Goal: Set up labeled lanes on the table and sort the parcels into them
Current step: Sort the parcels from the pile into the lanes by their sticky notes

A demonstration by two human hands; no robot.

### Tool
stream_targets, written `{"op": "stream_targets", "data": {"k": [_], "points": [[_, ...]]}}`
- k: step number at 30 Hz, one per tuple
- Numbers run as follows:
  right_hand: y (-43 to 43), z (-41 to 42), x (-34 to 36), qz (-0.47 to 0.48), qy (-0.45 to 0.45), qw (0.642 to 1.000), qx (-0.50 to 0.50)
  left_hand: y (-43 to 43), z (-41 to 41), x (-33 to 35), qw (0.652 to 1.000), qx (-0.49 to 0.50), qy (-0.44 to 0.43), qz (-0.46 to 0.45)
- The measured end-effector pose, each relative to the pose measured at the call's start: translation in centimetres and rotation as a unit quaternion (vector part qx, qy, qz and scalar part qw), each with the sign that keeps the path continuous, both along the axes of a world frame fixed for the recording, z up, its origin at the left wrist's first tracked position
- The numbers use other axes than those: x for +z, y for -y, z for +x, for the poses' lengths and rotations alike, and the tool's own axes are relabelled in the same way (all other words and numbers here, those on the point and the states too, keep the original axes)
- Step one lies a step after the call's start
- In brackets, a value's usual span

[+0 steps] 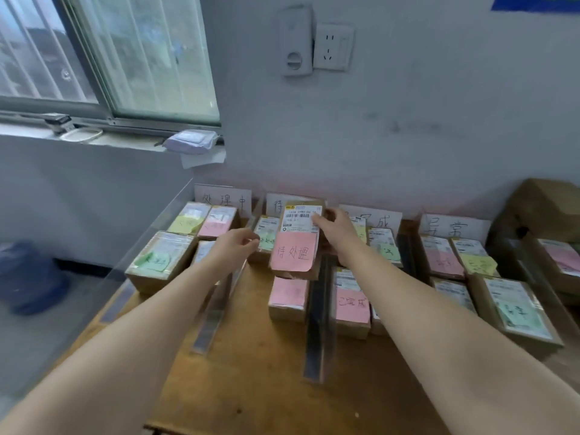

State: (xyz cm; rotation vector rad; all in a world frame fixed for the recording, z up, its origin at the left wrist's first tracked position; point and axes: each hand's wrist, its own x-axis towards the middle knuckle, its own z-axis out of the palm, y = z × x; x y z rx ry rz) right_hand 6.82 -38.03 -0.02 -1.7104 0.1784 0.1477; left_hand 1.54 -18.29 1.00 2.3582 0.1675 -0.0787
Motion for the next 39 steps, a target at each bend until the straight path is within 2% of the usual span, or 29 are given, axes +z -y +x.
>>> {"op": "stream_targets", "data": {"k": [8,13,17,21,24,31,37,39], "points": [[-8.6,0.2,-5.0,-0.064,-0.082,0.994,-0.013,-6.9,1.9,-3.7,0.996,-0.073,-0.049,0.034],[-11.8,1.5,-8.2,-0.136,-0.114,0.984,-0.003,-8.8,3.5,-6.9,0.991,-0.075,-0.096,0.061],[-13.2,3.0,-10.0,-0.193,-0.14,0.971,-0.018,-8.9,4.7,-8.9,0.987,-0.084,-0.134,0.024],[-13.8,3.4,-10.6,-0.353,-0.094,0.931,-0.011,-9.0,5.1,-9.7,0.985,-0.091,-0.146,-0.022],[-13.7,3.0,-11.1,-0.414,-0.08,0.906,0.022,-9.1,5.2,-9.8,0.983,-0.089,-0.156,-0.037],[-13.2,2.1,-11.3,-0.493,-0.034,0.864,0.098,-9.3,5.5,-9.7,0.98,-0.099,-0.166,-0.04],[-12.4,1.3,-10.2,-0.49,-0.013,0.863,0.127,-9.3,5.3,-9.2,0.985,-0.103,-0.133,-0.022],[-11.6,0.8,-9.5,-0.519,0.009,0.838,0.167,-9.2,5.3,-8.6,0.988,-0.106,-0.11,0.0]]}}
